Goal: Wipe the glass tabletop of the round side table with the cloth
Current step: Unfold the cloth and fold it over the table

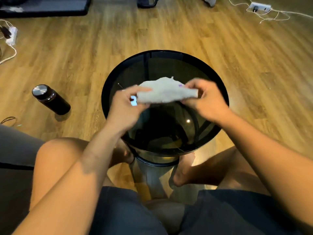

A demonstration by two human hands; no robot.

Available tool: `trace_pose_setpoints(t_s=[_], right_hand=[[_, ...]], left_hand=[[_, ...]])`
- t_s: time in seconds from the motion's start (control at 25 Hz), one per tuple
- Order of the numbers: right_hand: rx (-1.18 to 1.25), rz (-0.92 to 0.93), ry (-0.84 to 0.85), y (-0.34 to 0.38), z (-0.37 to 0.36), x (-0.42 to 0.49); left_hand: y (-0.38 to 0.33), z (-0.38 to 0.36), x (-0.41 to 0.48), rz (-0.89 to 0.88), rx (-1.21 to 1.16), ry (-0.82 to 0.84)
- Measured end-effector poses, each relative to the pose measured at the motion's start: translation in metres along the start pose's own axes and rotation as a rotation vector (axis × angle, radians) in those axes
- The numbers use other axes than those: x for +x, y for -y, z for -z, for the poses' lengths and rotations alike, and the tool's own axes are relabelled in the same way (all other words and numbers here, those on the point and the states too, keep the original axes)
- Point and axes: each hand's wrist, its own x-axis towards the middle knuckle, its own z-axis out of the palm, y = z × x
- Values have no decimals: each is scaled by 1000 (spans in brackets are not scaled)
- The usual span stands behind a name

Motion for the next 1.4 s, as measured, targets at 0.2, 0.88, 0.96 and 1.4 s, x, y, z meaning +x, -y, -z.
trace_pose_setpoints(t_s=[0.2, 0.88, 0.96, 1.4], right_hand=[[-261, -68, 357, -52, -27, -60], [453, -955, -14, -13, -20, 11], [561, -863, -62, -9, 33, 7], [661, -995, -377, -190, 207, -149]], left_hand=[[64, -16, -51, 215, 353, 383], [19, -42, 16, 1037, -352, 182], [-9, -64, 22, 1020, -512, 306], [-40, -341, 30, 686, -281, 592]])
